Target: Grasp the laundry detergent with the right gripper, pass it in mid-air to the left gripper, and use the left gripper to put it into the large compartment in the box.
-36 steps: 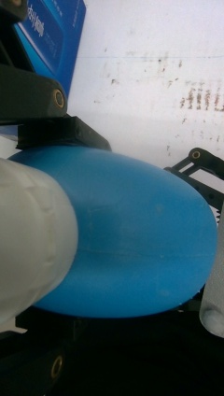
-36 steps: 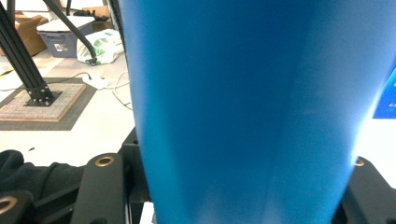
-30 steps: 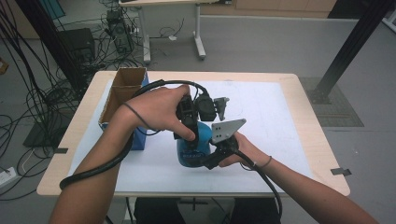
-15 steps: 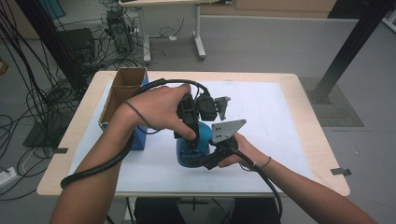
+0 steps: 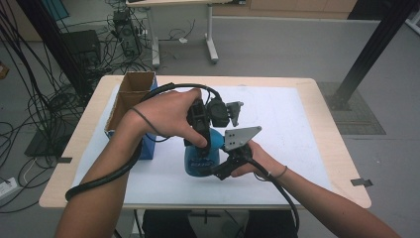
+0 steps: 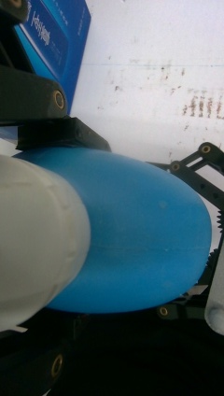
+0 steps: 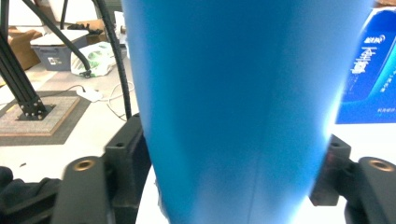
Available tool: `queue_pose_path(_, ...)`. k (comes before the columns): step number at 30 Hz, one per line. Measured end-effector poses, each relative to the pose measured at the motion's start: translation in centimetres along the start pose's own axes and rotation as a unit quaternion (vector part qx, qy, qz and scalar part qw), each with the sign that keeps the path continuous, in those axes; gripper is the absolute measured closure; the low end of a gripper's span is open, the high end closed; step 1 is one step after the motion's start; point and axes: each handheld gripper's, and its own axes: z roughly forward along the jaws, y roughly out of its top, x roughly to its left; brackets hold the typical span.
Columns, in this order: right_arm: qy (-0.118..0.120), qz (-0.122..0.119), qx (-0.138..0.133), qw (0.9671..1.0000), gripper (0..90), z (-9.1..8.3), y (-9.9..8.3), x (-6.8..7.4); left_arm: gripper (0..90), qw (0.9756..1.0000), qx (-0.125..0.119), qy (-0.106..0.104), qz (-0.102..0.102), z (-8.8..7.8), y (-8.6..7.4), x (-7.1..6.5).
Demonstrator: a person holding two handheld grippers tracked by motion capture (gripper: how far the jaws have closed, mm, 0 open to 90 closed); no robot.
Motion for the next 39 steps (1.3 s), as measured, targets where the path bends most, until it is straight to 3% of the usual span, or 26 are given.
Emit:
queue_pose_path(4,0.005,0.028,0.004,0.9996,8.7,0.0,-0.4,0.1,36.8,1.0,0.0,-0.001,-0.002,0.0,-0.2,0.1)
queue_pose_path(7,0.001,0.023,0.003,0.9997,3.5,0.0,-0.6,0.1,36.9,1.0,-0.002,-0.001,-0.004,0.0,-0.3,0.2)
queue_pose_path(27,-0.014,0.022,-0.01,0.9996,3.1,-0.9,-0.5,0.1,36.9,1.0,-0.003,-0.003,-0.005,-0.1,-0.4,0.2)
queue_pose_path(39,-0.048,0.029,-0.005,0.9984,3.0,-4.2,-1.2,-0.4,37.0,0.9999,-0.005,-0.008,-0.01,0.0,-0.6,0.3)
